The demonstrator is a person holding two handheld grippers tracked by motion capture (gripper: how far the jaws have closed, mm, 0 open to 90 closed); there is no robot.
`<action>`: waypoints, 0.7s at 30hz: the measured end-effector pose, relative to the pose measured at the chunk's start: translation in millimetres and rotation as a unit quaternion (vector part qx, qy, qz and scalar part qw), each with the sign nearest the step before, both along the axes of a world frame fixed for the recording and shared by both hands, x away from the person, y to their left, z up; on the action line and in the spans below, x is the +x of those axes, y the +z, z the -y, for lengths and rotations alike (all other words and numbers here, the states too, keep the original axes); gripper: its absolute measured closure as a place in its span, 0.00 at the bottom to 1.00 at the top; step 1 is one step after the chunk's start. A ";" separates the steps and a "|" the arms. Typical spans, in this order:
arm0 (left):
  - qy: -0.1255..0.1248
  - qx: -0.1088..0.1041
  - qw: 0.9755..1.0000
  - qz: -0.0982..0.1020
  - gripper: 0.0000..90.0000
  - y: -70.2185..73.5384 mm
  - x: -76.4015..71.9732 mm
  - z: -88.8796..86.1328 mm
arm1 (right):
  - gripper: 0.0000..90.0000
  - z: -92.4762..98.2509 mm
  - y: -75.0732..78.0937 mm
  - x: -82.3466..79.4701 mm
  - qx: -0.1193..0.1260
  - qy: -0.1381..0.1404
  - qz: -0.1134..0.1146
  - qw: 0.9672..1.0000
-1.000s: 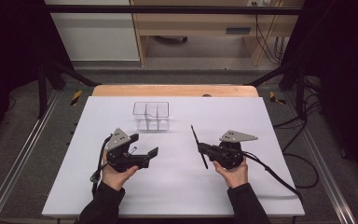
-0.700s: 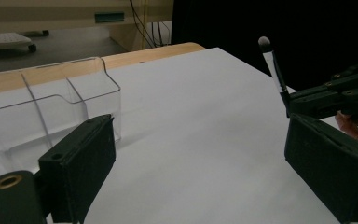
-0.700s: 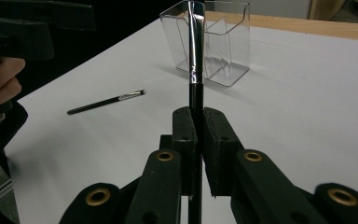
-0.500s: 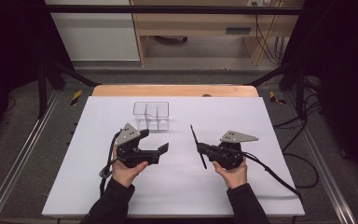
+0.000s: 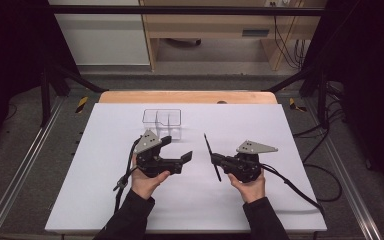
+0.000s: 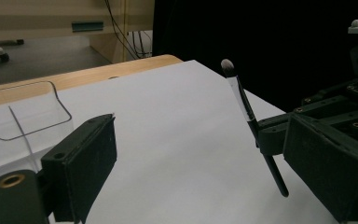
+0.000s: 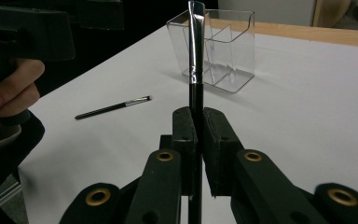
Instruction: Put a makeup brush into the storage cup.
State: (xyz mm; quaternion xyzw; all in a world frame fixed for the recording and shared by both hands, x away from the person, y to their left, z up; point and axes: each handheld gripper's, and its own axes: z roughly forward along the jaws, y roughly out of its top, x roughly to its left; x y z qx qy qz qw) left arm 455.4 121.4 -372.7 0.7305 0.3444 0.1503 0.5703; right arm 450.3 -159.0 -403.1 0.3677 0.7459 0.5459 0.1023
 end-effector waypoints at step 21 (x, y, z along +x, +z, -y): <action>-0.022 -0.019 1.000 -0.006 0.15 -2.8 6.9 31.6 | 0.94 0.1 0.6 -1.1 0.006 0.001 0.005 1.000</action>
